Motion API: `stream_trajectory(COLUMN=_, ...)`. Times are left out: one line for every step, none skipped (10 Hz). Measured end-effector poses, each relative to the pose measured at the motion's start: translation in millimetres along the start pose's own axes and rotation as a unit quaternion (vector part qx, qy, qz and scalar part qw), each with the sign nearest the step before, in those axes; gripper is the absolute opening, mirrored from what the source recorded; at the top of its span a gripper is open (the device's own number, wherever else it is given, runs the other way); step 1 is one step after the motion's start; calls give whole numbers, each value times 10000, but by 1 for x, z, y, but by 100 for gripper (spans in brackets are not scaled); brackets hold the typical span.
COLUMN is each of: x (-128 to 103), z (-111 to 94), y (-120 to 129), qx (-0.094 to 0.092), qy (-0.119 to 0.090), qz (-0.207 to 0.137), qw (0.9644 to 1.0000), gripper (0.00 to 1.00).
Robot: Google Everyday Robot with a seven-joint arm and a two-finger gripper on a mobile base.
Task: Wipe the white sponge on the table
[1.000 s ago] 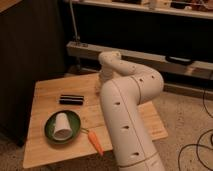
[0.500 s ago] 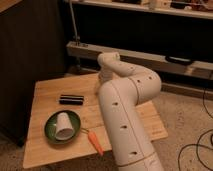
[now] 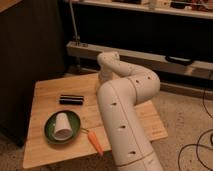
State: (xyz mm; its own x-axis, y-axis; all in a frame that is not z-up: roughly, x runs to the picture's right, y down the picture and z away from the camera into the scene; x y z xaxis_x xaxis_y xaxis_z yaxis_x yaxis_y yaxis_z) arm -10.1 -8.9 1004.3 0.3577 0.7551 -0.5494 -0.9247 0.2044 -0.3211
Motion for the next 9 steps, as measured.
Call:
stream_trajectory(x=0, z=1, y=-3, qx=64, qy=62, qz=72, qw=9999, gripper=57)
stream_trajectory(x=1, z=4, y=-6, qx=121, qy=134, qz=166, qw=9997, gripper=57)
stream_trajectory(x=0, z=5, y=-7, qx=139, qy=147, qz=201, qw=9996, gripper=57)
stream_trajectory(x=-1, z=2, y=-8, qx=135, qy=121, qz=223, qw=9996, gripper=57)
stream_trajectory(x=-3, z=0, y=-10, qx=141, qy=105, qz=243, qw=9995, gripper=57)
stream_trajectory(x=-6, z=-2, y=-10, qx=149, qy=98, qz=270, qw=9995, gripper=57)
stream_trajectory(x=-14, z=-5, y=-9, qx=153, qy=69, qz=285, qw=9995, gripper=57)
stream_trajectory(x=-22, z=-10, y=-7, qx=165, qy=46, qz=287, qw=9994, gripper=57)
stream_trajectory(x=-30, z=-11, y=-6, qx=194, qy=40, qz=282, qw=9994, gripper=57)
